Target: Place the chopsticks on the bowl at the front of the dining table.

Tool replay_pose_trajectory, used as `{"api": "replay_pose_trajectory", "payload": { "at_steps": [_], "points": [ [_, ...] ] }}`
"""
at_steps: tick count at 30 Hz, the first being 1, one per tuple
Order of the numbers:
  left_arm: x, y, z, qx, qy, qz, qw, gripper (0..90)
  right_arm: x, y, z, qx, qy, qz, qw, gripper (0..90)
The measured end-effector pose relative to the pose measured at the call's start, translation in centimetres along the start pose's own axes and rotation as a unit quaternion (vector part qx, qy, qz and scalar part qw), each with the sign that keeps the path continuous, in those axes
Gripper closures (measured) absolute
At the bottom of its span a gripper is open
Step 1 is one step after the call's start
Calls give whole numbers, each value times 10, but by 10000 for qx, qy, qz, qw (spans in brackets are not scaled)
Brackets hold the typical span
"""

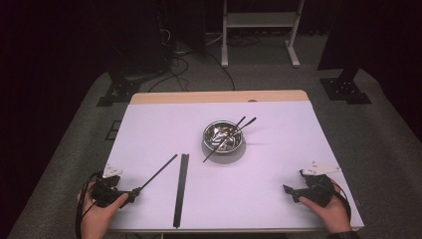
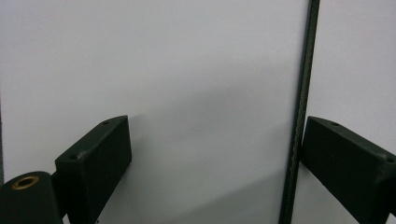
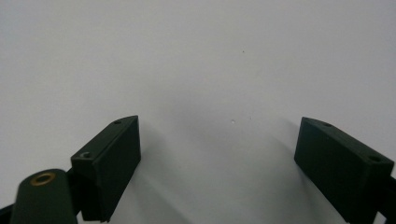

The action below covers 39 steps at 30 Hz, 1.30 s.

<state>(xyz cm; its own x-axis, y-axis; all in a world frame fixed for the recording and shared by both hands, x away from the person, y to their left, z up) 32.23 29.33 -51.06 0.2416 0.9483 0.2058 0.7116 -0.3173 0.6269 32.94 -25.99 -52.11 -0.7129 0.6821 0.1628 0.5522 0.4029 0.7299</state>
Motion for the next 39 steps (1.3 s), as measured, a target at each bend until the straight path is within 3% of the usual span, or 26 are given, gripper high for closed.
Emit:
{"api": "replay_pose_trajectory", "payload": {
  "at_steps": [17,39],
  "points": [
    [-10,7,-3,-97,-213,28,9997,80,0,0,0,2,1,1,10000,127],
    [-33,32,5,-279,-474,226,9982,79,0,0,0,1,1,1,10000,127]
  ]
}}
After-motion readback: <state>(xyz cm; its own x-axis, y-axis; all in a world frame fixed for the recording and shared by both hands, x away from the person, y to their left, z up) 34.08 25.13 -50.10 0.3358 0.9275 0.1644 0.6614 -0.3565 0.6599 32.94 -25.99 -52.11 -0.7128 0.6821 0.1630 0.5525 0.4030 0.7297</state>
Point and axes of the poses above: each handheld gripper's, and its own axes: z roughly forward along the jaws, y roughly out of its top, x roughly to its left, the point moved 8 cm from there along z, roughly forward along the jaws, and after that the axes turned 14 degrees about y, right-handed, at the moved point
